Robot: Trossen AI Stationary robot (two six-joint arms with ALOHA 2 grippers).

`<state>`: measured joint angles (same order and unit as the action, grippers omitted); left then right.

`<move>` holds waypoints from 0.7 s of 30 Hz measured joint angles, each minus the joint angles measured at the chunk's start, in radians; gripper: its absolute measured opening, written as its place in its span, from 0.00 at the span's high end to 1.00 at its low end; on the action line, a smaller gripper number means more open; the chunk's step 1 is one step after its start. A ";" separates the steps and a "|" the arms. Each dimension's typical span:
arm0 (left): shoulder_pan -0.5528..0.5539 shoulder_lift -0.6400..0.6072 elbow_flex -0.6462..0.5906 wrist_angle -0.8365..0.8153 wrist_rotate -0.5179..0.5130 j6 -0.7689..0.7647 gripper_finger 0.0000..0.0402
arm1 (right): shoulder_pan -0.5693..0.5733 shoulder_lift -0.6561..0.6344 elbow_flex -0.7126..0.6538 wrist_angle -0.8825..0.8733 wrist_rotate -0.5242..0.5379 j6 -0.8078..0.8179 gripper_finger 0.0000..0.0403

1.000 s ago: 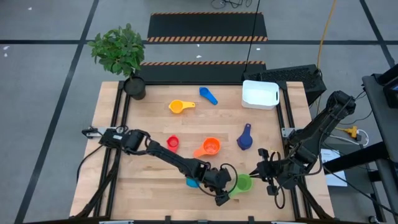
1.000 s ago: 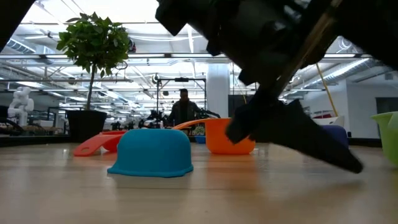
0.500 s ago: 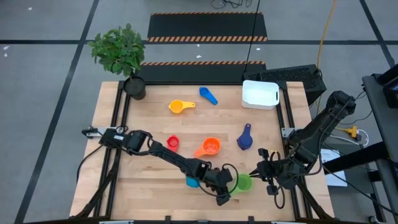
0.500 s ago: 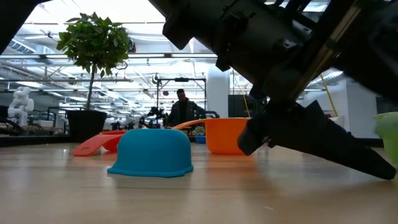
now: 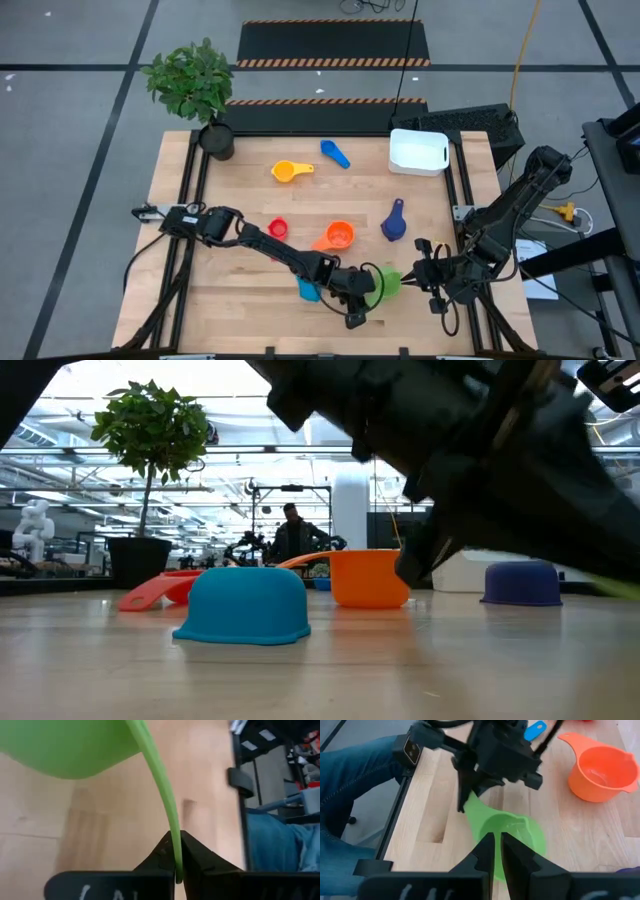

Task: Nest measuring cups in basket
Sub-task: Stack the green measuring cup on top of the orange measuring cup

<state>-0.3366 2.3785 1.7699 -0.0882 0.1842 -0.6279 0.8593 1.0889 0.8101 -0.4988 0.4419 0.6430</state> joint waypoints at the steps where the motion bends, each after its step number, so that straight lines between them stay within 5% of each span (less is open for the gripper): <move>1: -0.003 -0.010 0.000 -0.014 0.001 0.002 0.98 | 0.000 0.000 0.000 0.000 0.000 0.000 0.94; 5: -0.016 -0.064 -0.001 -0.121 -0.044 0.038 0.99 | 0.000 0.000 -0.001 -0.002 0.015 -0.001 0.94; 12: -0.086 -0.186 0.000 -0.322 -0.189 0.153 0.99 | -0.003 -0.036 -0.002 0.032 0.237 -0.020 0.90; 21: -0.208 -0.227 0.001 -0.362 -0.314 0.467 0.99 | 0.006 -0.031 -0.044 0.272 0.110 -0.110 0.69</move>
<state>-0.5448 2.1517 1.7710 -0.4506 -0.1298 -0.1608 0.8654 1.0580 0.7660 -0.2268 0.5515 0.5328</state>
